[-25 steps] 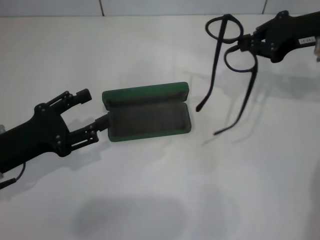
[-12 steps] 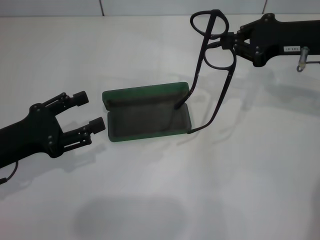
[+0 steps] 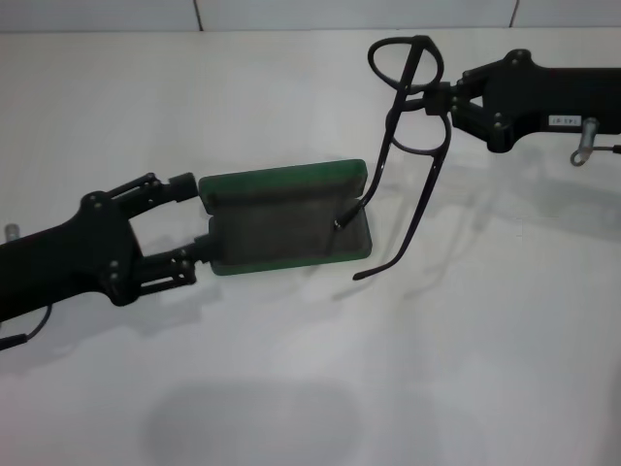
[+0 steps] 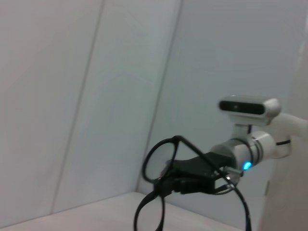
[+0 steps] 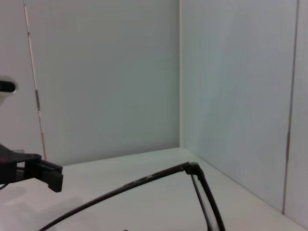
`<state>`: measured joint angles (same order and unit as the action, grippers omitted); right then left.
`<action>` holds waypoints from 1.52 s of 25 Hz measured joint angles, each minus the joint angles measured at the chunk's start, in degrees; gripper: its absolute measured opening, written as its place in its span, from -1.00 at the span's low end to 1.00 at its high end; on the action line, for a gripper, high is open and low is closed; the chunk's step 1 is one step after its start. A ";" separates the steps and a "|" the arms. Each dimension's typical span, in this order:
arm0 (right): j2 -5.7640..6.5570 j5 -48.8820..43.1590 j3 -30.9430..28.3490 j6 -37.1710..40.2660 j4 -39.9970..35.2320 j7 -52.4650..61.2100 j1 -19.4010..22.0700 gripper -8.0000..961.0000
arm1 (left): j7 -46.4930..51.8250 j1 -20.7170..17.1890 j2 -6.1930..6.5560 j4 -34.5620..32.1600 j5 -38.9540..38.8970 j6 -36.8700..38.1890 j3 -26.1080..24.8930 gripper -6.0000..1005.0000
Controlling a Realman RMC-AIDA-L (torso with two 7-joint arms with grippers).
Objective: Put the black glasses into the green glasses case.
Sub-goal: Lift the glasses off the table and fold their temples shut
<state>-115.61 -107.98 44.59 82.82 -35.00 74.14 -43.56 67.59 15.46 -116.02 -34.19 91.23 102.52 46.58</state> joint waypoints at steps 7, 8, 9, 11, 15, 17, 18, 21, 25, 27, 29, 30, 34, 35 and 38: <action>-0.19 0.19 0.32 -0.99 1.79 -0.99 -0.51 -0.91 | -3.92 2.91 0.02 0.66 2.04 1.26 -0.69 0.49; -0.20 0.22 0.48 -1.07 1.93 -1.00 -0.55 -0.91 | -4.52 3.19 0.03 0.71 2.04 1.43 -0.67 0.48; -0.20 0.23 0.61 -1.13 2.05 -1.00 -0.61 -0.91 | -6.12 3.52 0.00 0.71 2.15 1.81 -0.46 0.47; -0.18 0.24 1.03 -1.15 2.27 -1.01 -0.70 -0.91 | -9.13 3.95 -0.20 0.52 2.57 2.37 -0.04 0.45; -0.03 0.25 2.97 -1.14 2.41 -0.98 -1.18 -0.91 | -14.79 4.96 -0.32 0.59 2.63 3.57 0.04 0.14; -0.01 0.25 3.52 -1.01 2.45 -0.81 -1.43 -0.91 | -16.87 5.57 -0.34 0.56 2.68 4.31 0.44 -0.03; 0.00 0.25 3.61 -0.87 2.45 -0.68 -1.55 -0.91 | -18.03 6.05 -0.35 0.45 2.71 4.80 1.03 -0.12; -0.10 0.26 3.64 -0.56 2.45 -0.10 -2.16 -0.91 | -20.53 7.70 -0.27 0.35 2.72 5.58 3.07 -0.40; -0.14 0.28 3.68 0.44 2.85 0.38 -3.00 -0.91 | -23.68 9.73 -0.44 0.35 2.82 5.68 4.68 -0.70; -0.07 0.26 3.75 1.05 3.57 0.42 -3.75 -0.91 | -25.14 10.51 -0.55 0.35 2.84 5.63 5.01 -0.85; -0.01 0.14 4.24 1.27 4.05 0.43 -4.23 -0.91 | -26.42 11.46 -0.61 0.43 2.84 5.40 5.03 -0.91; -0.01 0.14 4.75 1.33 4.26 0.44 -4.43 -0.91 | -26.94 11.91 -0.64 0.59 2.84 5.25 5.03 -0.94; -0.10 0.18 6.75 1.02 5.08 0.45 -5.36 -0.91 | -29.04 13.09 -0.86 0.96 3.10 4.09 5.03 -0.99; -0.15 0.18 7.06 0.99 5.38 0.46 -5.59 -0.91 | -29.32 13.27 -1.01 0.96 3.38 3.75 5.04 -0.99; -0.26 0.19 7.25 0.90 6.31 0.47 -6.32 -0.91 | -29.71 14.09 -1.35 0.95 4.50 3.28 5.06 -0.99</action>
<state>-115.87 -107.79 51.85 83.73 -28.69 74.61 -49.88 37.88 29.54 -117.37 -33.24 95.73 105.79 51.64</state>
